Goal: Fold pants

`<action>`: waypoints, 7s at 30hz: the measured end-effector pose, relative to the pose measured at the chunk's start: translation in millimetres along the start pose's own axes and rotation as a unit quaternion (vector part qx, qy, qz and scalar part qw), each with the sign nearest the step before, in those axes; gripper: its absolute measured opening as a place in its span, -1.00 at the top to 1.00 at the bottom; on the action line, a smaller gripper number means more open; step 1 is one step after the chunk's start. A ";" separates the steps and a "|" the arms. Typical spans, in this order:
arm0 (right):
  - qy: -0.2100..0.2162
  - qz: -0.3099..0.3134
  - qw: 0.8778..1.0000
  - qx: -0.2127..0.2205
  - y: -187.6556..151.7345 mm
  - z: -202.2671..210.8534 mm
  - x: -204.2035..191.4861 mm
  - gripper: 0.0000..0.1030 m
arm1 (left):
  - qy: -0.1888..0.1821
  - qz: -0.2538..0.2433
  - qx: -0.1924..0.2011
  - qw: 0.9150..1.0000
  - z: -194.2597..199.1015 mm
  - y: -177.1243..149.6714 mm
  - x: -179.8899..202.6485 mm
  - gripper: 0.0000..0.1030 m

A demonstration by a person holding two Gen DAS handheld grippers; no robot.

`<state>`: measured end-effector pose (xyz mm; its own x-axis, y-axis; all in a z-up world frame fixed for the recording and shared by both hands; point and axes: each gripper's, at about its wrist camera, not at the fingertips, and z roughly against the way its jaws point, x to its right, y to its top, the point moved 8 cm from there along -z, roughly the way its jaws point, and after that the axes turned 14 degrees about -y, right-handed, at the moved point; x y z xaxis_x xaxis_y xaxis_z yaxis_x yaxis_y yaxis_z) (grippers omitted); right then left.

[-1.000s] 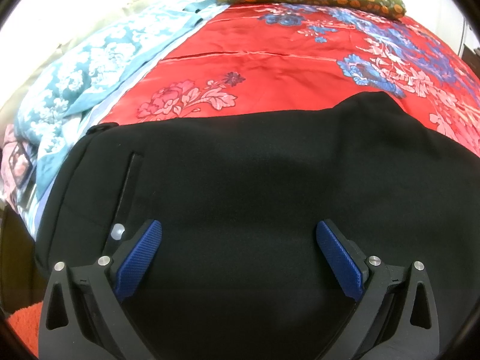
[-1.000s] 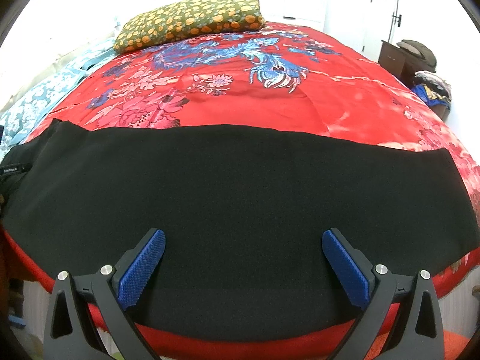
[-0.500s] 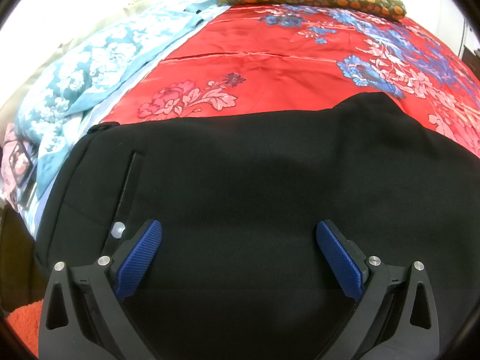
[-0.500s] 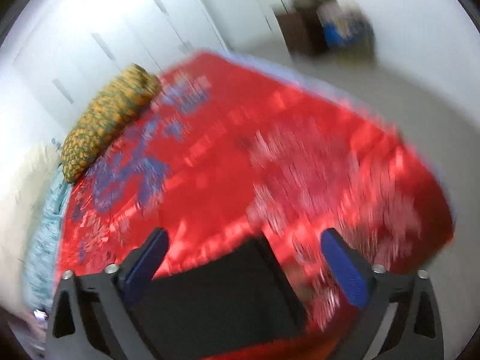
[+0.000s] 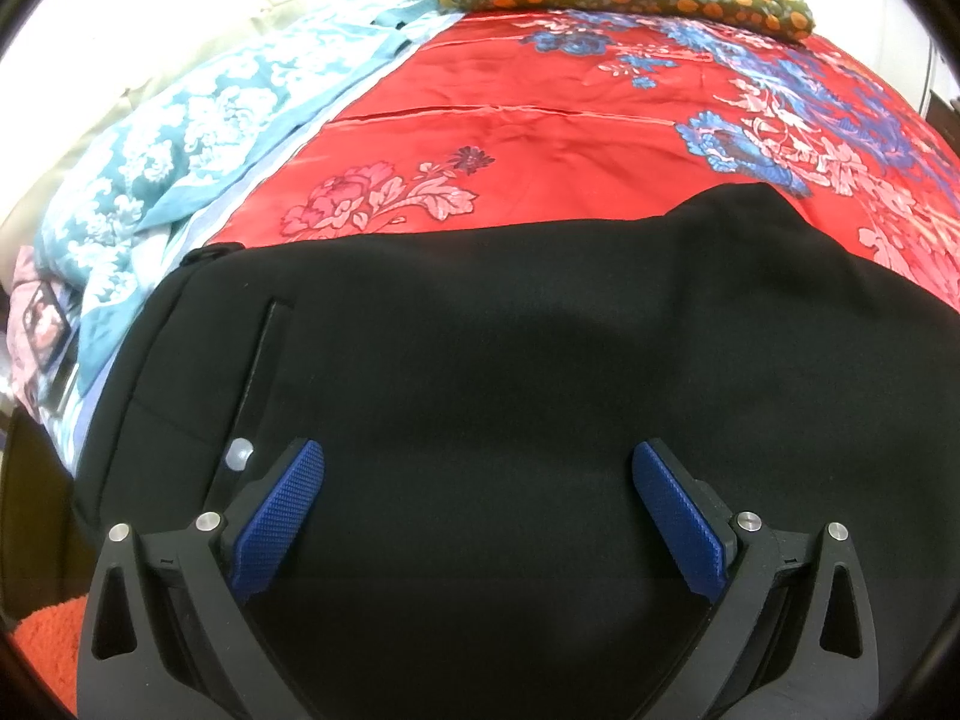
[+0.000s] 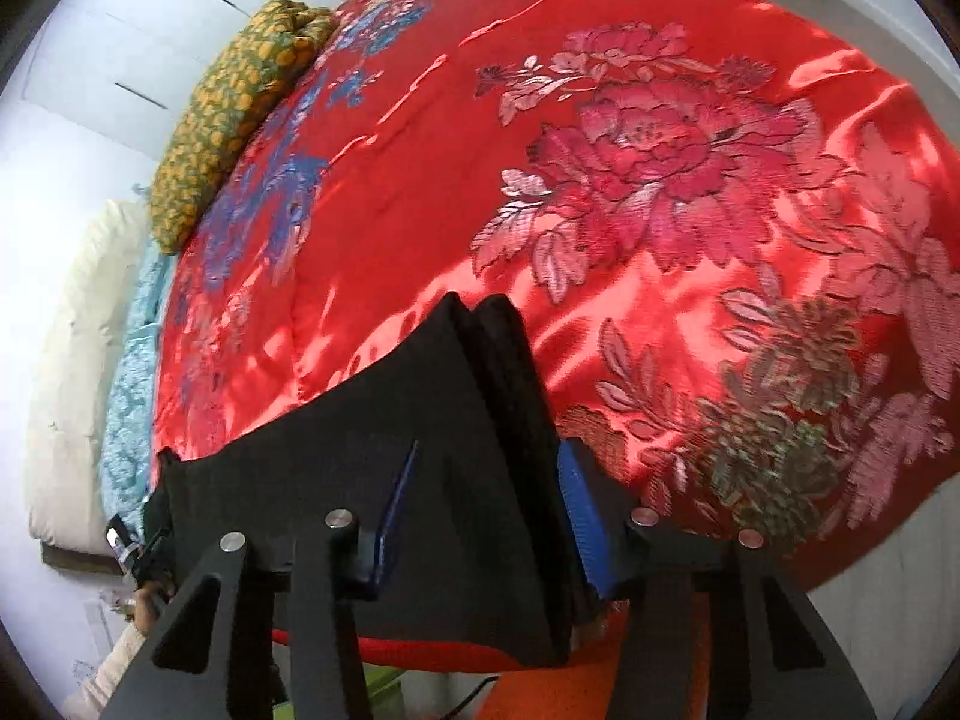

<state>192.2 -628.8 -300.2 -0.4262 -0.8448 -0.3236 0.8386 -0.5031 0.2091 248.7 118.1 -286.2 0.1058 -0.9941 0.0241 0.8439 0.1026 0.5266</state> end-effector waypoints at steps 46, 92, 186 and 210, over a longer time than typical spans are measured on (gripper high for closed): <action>0.117 0.236 0.963 -0.062 -246.3 -94.1 -516.2 0.27 | -0.165 0.077 -0.009 0.983 47.1 12.8 6.0 -0.97; -0.173 0.202 0.934 0.240 -187.2 7.9 -280.0 -0.99 | -0.152 -0.042 0.038 0.987 70.9 6.3 94.4 -0.93; -0.273 0.292 0.885 0.240 -211.6 -18.1 -336.0 -1.00 | -0.238 -0.124 -0.006 0.963 70.0 -35.1 159.1 -0.98; -0.257 0.311 0.874 0.269 -205.4 -18.9 -345.5 -1.00 | -0.167 0.166 -0.014 0.972 57.6 49.0 -174.0 -0.96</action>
<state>173.5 -230.2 -248.8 -0.1562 -0.8859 0.4367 0.7407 0.1874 0.6452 241.4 294.1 -215.7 0.2020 -0.8614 0.4660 0.8067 0.4162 0.4195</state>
